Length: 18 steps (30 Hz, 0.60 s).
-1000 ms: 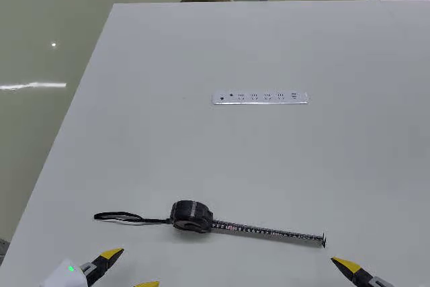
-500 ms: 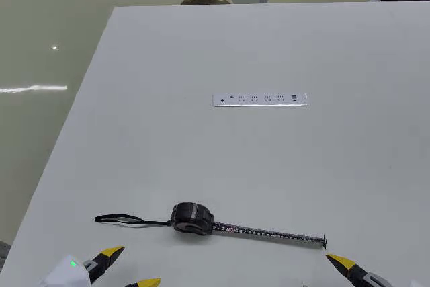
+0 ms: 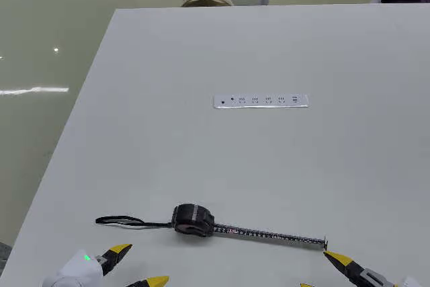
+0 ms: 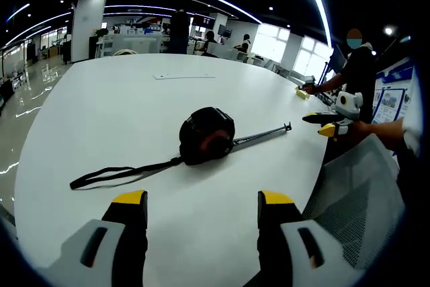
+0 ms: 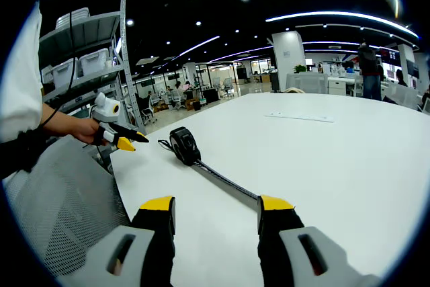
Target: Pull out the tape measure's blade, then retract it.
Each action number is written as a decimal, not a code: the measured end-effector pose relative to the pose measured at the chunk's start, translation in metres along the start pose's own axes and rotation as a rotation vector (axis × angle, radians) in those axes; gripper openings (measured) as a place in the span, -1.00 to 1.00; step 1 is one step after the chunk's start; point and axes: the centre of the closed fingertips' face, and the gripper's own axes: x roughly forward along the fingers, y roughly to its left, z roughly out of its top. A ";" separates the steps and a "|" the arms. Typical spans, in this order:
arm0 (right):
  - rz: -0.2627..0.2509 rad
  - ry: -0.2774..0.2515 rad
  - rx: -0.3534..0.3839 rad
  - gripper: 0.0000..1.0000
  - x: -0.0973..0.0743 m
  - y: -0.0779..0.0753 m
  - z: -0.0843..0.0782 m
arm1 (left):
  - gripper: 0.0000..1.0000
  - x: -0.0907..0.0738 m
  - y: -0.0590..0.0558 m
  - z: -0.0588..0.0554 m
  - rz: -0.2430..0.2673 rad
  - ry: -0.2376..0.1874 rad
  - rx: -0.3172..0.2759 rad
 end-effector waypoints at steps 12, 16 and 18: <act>0.011 0.005 -0.008 0.00 0.003 0.000 0.000 | 0.31 0.007 -0.013 0.003 -0.011 0.019 0.032; 0.010 0.001 -0.007 -0.01 0.003 -0.001 0.002 | 0.31 0.006 -0.011 0.004 -0.001 0.023 0.030; 0.010 0.003 -0.006 -0.01 0.003 -0.001 0.001 | 0.32 0.006 -0.010 0.006 0.004 0.019 0.023</act>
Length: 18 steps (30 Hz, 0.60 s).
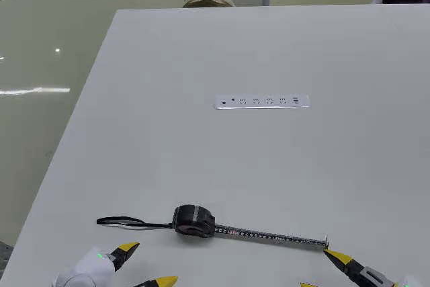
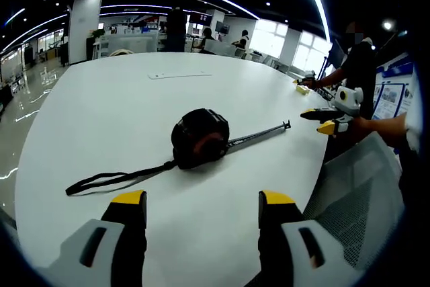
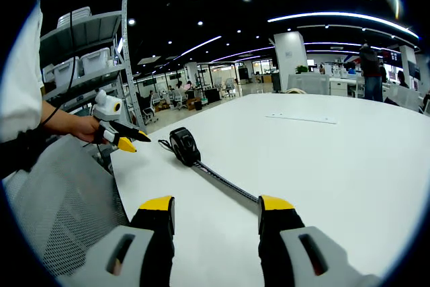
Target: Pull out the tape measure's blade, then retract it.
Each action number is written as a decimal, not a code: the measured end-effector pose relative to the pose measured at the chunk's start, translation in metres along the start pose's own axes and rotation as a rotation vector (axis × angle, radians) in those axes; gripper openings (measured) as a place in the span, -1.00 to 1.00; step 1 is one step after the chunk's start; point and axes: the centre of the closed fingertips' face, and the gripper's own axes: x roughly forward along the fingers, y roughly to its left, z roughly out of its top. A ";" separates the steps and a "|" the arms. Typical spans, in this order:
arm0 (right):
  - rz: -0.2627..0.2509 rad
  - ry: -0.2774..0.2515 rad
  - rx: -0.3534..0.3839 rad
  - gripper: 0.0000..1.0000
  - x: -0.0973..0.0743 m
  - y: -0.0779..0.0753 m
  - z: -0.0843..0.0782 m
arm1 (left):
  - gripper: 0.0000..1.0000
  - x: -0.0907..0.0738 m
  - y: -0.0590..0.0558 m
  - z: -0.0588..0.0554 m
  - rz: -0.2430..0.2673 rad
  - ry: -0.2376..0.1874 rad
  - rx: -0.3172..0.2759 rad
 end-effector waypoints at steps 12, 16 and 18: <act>0.000 -0.001 -0.001 0.00 0.000 -0.001 0.001 | 0.34 0.009 0.001 0.009 0.014 -0.005 -0.003; -0.002 -0.002 -0.001 0.00 0.000 -0.003 0.001 | 0.34 0.011 -0.001 0.012 0.010 -0.008 -0.012; -0.002 -0.001 -0.003 0.00 0.000 -0.004 0.001 | 0.34 0.011 0.000 0.014 0.018 -0.010 -0.014</act>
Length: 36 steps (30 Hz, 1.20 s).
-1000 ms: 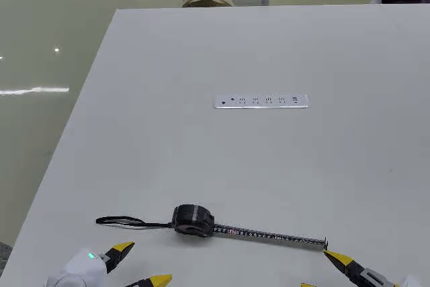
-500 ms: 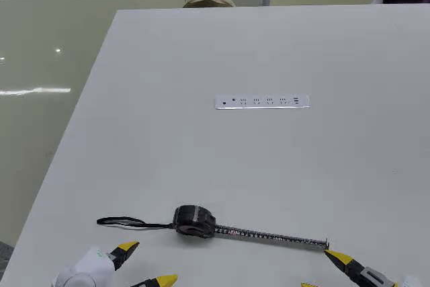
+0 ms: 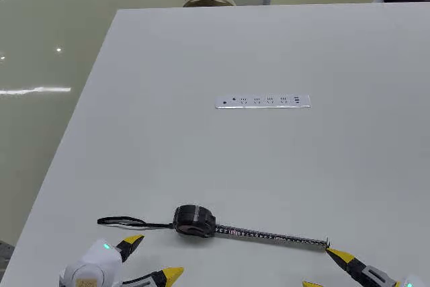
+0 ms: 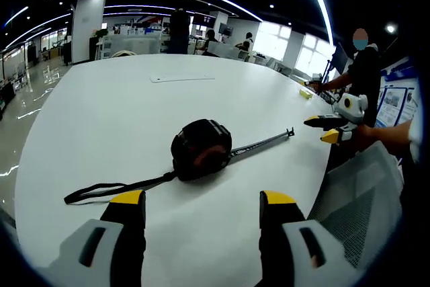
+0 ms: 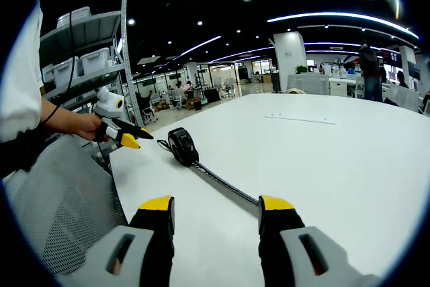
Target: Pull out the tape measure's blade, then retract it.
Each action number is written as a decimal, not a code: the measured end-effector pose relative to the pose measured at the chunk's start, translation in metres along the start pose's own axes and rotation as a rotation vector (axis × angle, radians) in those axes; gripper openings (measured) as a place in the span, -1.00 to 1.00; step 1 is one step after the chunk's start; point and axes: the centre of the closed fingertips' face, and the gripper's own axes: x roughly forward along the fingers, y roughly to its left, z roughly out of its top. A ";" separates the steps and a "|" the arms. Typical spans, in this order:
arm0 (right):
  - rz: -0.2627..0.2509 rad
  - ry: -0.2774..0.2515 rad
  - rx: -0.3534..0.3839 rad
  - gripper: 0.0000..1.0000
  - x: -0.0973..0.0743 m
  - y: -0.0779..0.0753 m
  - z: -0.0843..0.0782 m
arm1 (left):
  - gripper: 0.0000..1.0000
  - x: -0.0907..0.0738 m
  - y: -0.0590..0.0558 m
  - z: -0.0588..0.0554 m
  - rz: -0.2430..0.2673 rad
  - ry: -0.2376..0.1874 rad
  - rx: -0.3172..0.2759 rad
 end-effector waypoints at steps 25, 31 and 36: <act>-0.005 0.008 0.010 0.00 0.001 -0.013 -0.004 | 0.45 0.016 -0.003 0.015 0.040 -0.013 -0.078; -0.005 0.011 0.012 0.00 0.000 -0.015 -0.005 | 0.47 0.020 -0.002 0.014 0.062 -0.002 -0.109; -0.005 0.016 0.013 -0.01 0.000 -0.018 -0.006 | 0.51 0.025 -0.001 0.015 0.079 -0.004 -0.130</act>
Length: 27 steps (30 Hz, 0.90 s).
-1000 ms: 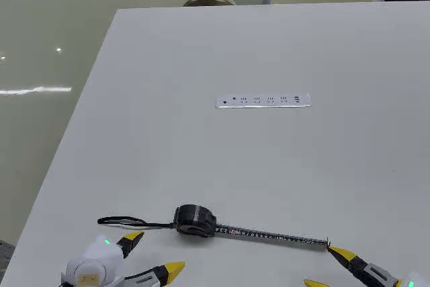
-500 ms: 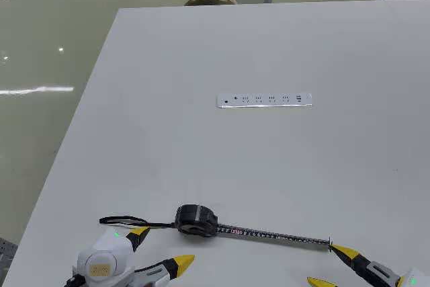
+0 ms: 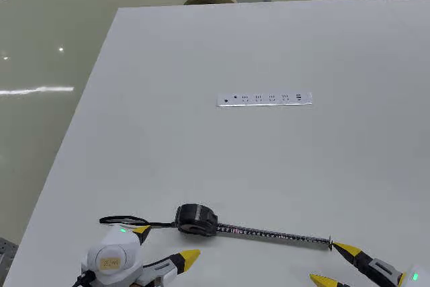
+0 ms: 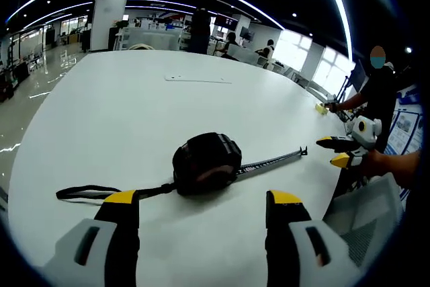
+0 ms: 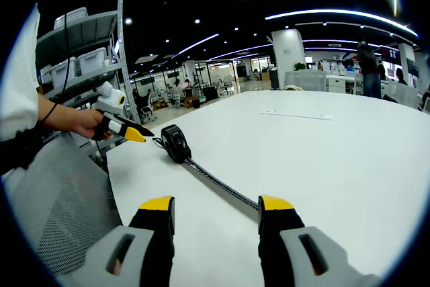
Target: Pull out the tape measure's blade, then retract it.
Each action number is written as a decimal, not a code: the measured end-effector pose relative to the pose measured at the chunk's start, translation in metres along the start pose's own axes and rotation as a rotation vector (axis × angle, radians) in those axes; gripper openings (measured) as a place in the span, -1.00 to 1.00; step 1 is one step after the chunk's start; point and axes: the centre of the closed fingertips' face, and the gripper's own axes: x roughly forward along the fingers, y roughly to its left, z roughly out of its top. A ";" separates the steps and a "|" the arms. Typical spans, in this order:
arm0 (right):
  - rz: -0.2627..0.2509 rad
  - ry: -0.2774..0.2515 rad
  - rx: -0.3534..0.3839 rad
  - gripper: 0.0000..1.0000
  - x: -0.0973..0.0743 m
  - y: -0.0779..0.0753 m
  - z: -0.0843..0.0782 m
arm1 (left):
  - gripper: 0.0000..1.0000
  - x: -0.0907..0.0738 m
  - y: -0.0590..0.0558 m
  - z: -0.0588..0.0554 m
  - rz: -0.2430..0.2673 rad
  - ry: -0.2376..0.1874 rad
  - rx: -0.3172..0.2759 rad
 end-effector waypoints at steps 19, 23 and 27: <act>-0.006 0.003 0.013 -0.02 -0.001 -0.010 -0.003 | 0.54 0.014 -0.005 -0.004 0.032 0.016 -0.027; -0.009 0.001 0.013 -0.02 -0.002 -0.013 -0.002 | 0.59 0.017 -0.008 -0.004 0.037 0.018 -0.033; -0.009 0.003 0.009 -0.02 -0.002 -0.015 -0.002 | 0.59 0.018 -0.008 -0.003 0.045 0.018 -0.034</act>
